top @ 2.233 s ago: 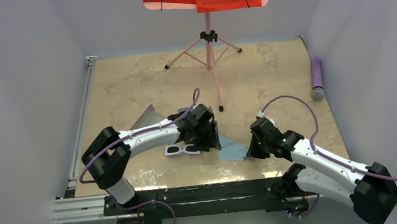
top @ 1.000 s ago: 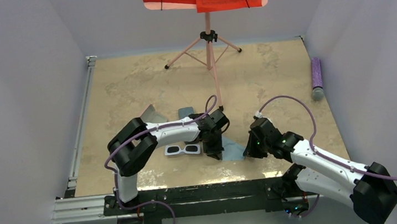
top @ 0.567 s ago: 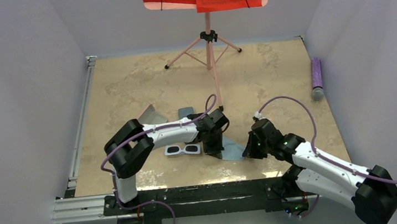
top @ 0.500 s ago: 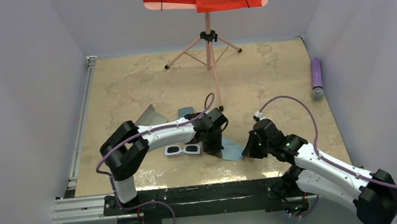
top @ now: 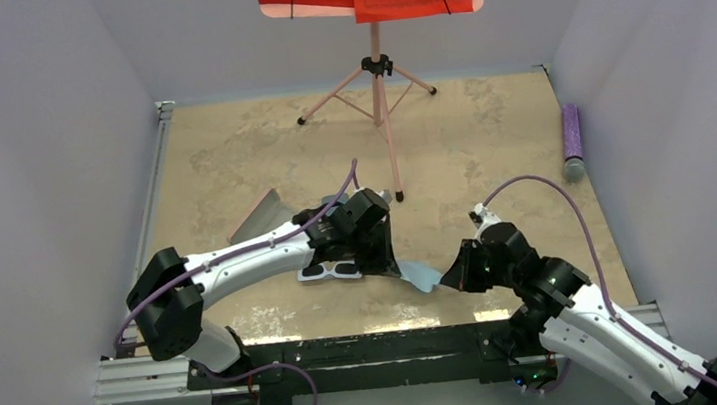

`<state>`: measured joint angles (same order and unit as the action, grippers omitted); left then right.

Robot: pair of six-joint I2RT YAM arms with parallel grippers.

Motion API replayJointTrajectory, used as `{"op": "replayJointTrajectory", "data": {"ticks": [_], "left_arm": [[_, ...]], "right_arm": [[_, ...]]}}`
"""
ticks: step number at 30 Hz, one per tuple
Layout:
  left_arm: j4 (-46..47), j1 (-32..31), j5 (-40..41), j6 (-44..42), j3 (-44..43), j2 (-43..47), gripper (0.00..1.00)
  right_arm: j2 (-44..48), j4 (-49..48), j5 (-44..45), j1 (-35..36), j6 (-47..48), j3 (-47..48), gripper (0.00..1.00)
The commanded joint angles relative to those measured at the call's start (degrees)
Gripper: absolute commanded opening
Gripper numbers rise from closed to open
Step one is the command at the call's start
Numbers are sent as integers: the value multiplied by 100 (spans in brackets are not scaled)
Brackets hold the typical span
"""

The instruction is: Organize the sunglasses

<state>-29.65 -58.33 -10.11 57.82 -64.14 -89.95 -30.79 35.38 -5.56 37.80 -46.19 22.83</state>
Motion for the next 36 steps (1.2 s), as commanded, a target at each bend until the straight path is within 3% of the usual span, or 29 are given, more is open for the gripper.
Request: {"op": "replayJointTrajectory", "data": {"ticks": [1,5,13,18,24,30,36], "left_arm": [[120,-39,-324,-96,339,550,0],[198,-39,-555,-218,448,904,0],[398,-11,-422,-221,709,1308,0],[303,290,-99,-484,353,641,0],[563,1019,-320,-894,-233,-335,0],[66,1112,52,-1400,-1095,-1071,0],[-65,1166,39,-1458,-1206,-1448,0]], "right_arm": [[392,430,-474,-19,114,372,0],[590,348,-1347,-19,-8,481,0],[669,549,-867,-18,-311,696,0],[-107,57,-172,-32,-277,694,0],[-1269,-1030,310,-174,-61,869,0],[-1974,-1401,538,-498,55,1004,0],[-2341,-1437,368,-794,355,1075,0]]}}
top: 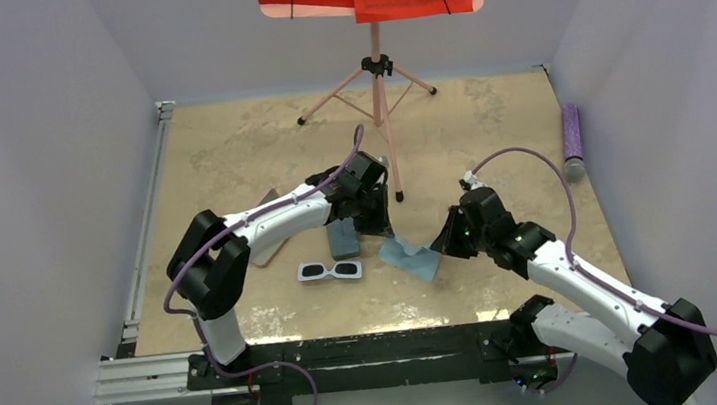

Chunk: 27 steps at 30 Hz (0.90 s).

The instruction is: Organize the sunglasses

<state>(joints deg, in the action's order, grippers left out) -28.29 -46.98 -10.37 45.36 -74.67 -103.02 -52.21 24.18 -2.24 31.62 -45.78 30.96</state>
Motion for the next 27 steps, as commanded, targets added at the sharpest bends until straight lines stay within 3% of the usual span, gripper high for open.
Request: {"op": "replayJointTrajectory", "data": {"ticks": [1,9,14,27], "left_arm": [[-184,46,81,-204,-135,-159,0],[-236,75,260,-223,-45,-277,0],[-282,75,259,-286,-67,-384,0],[-491,75,259,-326,-58,-595,0]], "right_arm": [[-271,-302,-21,-215,363,260,0],[-510,-43,-342,-279,467,97,0],[-622,-259,-903,-279,357,-231,0],[-1008,-630,-1197,-279,325,-529,0]]}}
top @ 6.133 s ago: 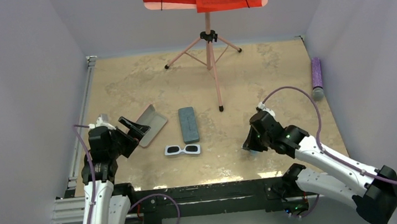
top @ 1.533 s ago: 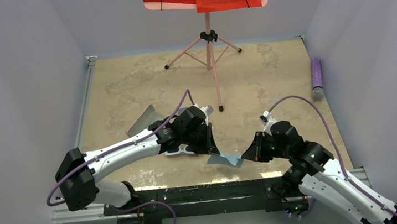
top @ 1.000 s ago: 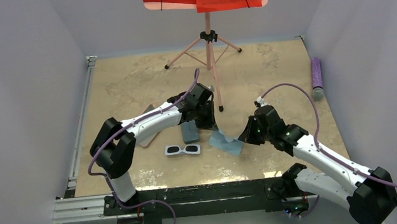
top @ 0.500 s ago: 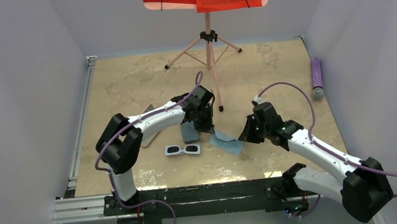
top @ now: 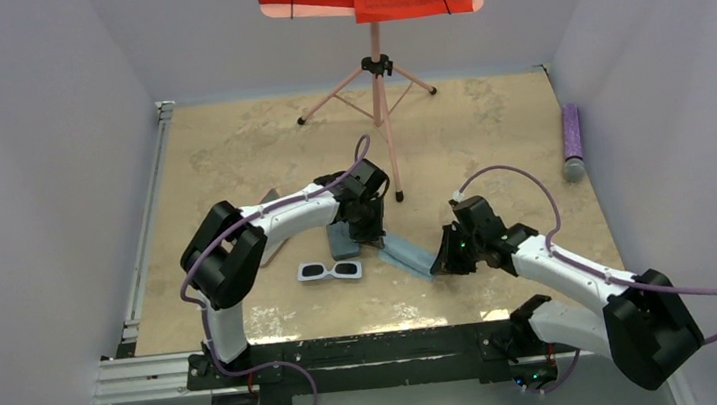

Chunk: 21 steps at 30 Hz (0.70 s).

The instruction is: Organize the sunglasses

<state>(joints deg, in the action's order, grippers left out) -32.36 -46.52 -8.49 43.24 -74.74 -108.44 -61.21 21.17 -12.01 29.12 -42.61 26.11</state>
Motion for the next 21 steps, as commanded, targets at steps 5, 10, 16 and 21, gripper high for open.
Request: {"op": "replayJointTrajectory", "data": {"ticks": [5,10,16,21], "left_arm": [[-110,29,32,-132,-54,-65,0],[-140,29,-20,-160,-66,-104,0],[-229,20,-122,-230,-93,-35,10],[-104,4,-391,-335,-107,78,36]], "right_arm": [[-187,-350,-227,-30,-23,-54,0],[-279,-334,-236,-30,-76,-53,0],[-352,-235,-232,-30,-147,-52,4],[-269,-126,-223,-30,-184,-6,28]]}}
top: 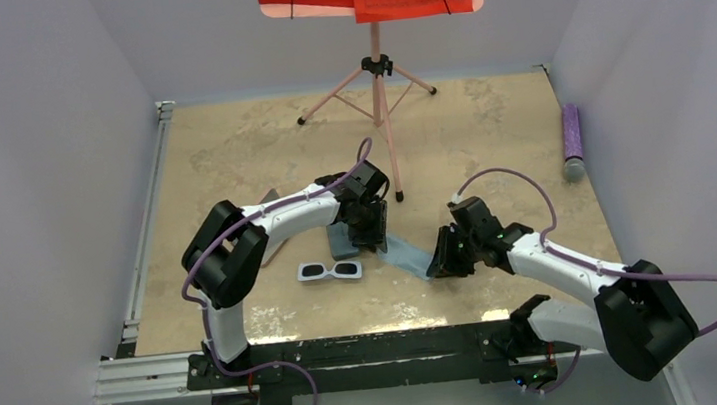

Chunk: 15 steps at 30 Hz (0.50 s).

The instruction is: Organize the sunglasses

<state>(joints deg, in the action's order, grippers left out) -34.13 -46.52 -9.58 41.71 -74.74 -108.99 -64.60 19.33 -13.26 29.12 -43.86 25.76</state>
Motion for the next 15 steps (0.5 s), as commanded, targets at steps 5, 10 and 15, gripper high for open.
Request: {"op": "replayJointTrajectory", "data": {"ticks": [5,10,15], "left_arm": [[139,-6,-411,-254,-187,231,52],[14,2,-246,-278,-366,254,67],[-68,15,8,-295,-585,66,64]], "right_arm": [[379,347,67,-30,-74,156,39],[694,721,478,-31,-135,256,47],[752,606,644,-30,-330,276,51]]}}
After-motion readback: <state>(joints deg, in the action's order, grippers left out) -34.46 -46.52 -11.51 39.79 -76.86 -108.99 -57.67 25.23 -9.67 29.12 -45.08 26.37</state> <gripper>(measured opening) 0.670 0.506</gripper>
